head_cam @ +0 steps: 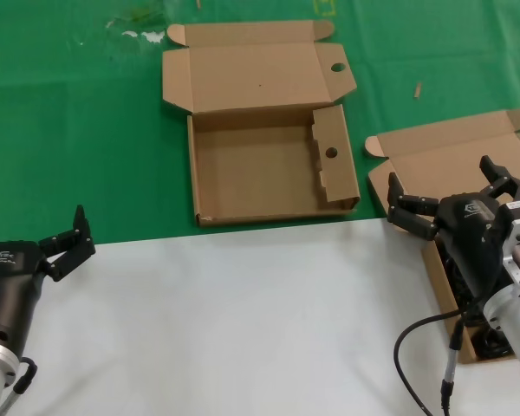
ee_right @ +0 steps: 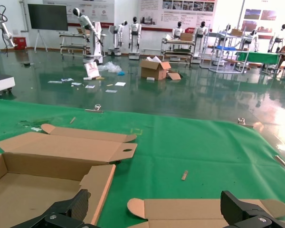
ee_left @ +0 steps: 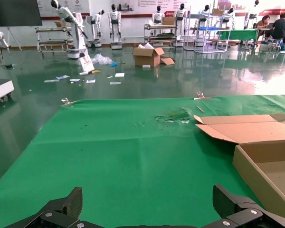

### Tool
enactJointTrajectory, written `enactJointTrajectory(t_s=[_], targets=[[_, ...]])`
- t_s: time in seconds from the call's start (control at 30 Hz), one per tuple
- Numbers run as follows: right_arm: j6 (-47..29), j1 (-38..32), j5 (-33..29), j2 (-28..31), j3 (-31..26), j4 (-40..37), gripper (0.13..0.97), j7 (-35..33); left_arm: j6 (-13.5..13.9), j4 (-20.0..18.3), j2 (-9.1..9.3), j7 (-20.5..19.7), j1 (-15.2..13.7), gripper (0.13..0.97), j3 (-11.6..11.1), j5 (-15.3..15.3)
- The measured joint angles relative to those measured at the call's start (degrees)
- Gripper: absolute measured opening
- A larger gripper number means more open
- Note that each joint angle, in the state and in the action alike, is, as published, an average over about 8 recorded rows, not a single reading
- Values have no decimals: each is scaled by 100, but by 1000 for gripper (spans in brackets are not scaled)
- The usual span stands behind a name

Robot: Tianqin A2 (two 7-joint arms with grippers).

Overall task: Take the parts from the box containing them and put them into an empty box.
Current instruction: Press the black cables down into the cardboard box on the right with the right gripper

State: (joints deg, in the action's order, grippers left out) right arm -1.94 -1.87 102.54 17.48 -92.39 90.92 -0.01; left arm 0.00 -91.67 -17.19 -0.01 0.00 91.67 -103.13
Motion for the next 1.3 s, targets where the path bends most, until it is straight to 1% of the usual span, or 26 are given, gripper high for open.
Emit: enactJointTrajectory(t_s=[0.77, 1.07, 1.3], targets=[[0, 0, 0, 0, 0, 0, 966, 0, 0, 0, 0, 0, 0, 966, 0, 0], [0, 0, 0, 0, 0, 0, 966, 0, 0, 0, 0, 2, 0, 926, 0, 0], [0, 0, 0, 0, 0, 0, 966, 0, 0, 0, 0, 3, 0, 833, 0, 0]])
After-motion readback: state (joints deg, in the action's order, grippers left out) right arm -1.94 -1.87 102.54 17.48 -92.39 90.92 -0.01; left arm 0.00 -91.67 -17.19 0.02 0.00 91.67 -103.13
